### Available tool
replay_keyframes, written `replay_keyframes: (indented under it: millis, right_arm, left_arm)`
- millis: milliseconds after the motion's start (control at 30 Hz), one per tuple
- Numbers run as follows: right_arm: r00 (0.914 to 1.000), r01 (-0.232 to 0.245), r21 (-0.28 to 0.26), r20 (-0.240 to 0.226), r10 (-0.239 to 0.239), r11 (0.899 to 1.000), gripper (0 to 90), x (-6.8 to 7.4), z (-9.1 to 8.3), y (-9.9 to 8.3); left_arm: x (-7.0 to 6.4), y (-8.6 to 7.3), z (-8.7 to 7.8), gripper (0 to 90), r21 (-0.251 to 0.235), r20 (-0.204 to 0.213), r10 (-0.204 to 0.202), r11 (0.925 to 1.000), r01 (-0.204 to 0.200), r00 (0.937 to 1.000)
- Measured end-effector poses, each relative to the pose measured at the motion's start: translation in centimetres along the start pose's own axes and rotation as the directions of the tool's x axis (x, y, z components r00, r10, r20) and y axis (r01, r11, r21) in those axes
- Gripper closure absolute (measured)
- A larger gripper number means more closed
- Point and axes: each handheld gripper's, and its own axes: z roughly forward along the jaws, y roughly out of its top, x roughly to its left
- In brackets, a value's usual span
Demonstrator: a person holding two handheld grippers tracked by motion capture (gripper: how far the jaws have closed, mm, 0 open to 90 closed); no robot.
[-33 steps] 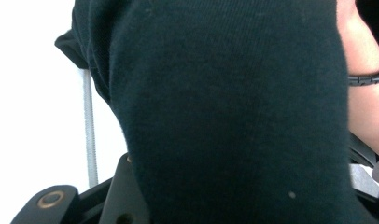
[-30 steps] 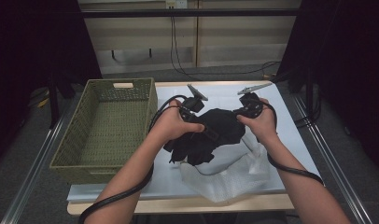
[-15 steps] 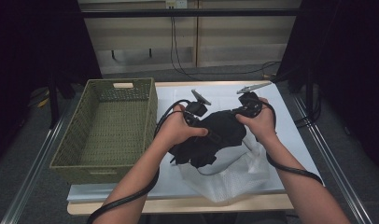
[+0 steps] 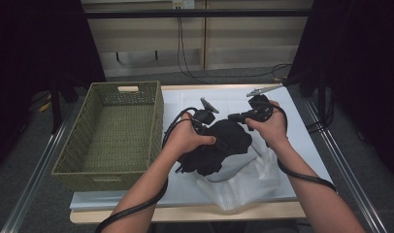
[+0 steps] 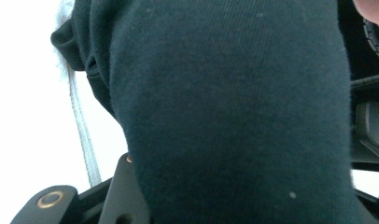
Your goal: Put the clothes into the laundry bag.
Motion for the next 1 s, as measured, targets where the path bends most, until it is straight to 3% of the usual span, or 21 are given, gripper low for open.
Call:
replay_keyframes:
  millis: [67, 133, 167, 400, 467, 533, 600, 733, 800, 867, 1000]
  right_arm:
    - [1.0000, -0.001, 0.001, 0.000, 0.001, 1.000, 89.4, 0.0, 0.0, 0.0]
    - [1.0000, -0.004, -0.001, -0.003, 0.004, 1.000, 89.4, 0.0, 0.0, 0.0]
    - [0.9999, -0.010, 0.000, -0.002, 0.010, 1.000, 89.4, 0.0, 0.0, 0.0]
    - [1.0000, -0.007, -0.001, -0.002, 0.007, 1.000, 89.4, 0.1, 0.1, 0.1]
    - [1.0000, -0.006, -0.001, -0.005, 0.006, 1.000, 89.4, 0.1, 0.2, 0.1]
    - [1.0000, -0.002, 0.000, -0.007, 0.002, 1.000, 89.4, 0.2, 0.2, 0.2]
    - [0.9999, -0.005, -0.002, -0.009, 0.005, 1.000, 89.4, 0.3, 0.1, 0.2]
    - [1.0000, -0.001, -0.001, -0.007, 0.001, 1.000, 89.3, 0.4, 0.1, 0.3]
    - [1.0000, -0.003, 0.000, -0.006, 0.003, 1.000, 89.4, 0.4, 0.2, 0.2]
    - [1.0000, -0.002, -0.002, -0.005, 0.002, 1.000, 89.3, 0.4, 0.1, 0.2]
    - [1.0000, -0.002, -0.008, -0.006, 0.002, 1.000, 89.4, 0.3, -0.1, 0.2]
  left_arm:
    - [0.1, -0.1, -0.1, 59.6, -0.004, -0.010, -0.022, 0.9997, 0.022, 0.9997]
    - [0.3, -0.2, -0.2, 59.6, -0.005, -0.023, -0.014, 0.9999, 0.013, 0.9996]
    - [0.3, -0.2, -0.3, 59.6, -0.010, -0.026, -0.037, 0.9993, 0.037, 0.9990]
    - [-0.2, -0.1, -0.9, 59.5, -0.021, -0.027, -0.041, 0.9990, 0.040, 0.9988]
    - [-0.6, 0.0, -1.1, 59.4, -0.015, -0.027, -0.020, 0.9997, 0.020, 0.9994]
    - [-0.8, 0.2, -1.2, 59.4, -0.023, -0.016, -0.043, 0.9988, 0.042, 0.9990]
    - [-0.8, 0.3, -1.4, 59.4, -0.022, -0.028, -0.039, 0.9990, 0.038, 0.9989]
    - [-1.2, 0.4, -1.0, 59.4, -0.024, -0.028, -0.042, 0.9989, 0.041, 0.9987]
    - [-1.4, 0.3, -0.4, 59.4, -0.048, -0.020, -0.076, 0.9960, 0.075, 0.9969]
    - [-1.0, 0.3, -0.1, 59.4, -0.027, -0.029, -0.056, 0.9981, 0.056, 0.9980]
    - [-0.7, 0.0, 0.6, 59.4, -0.021, -0.037, -0.065, 0.9977, 0.064, 0.9972]
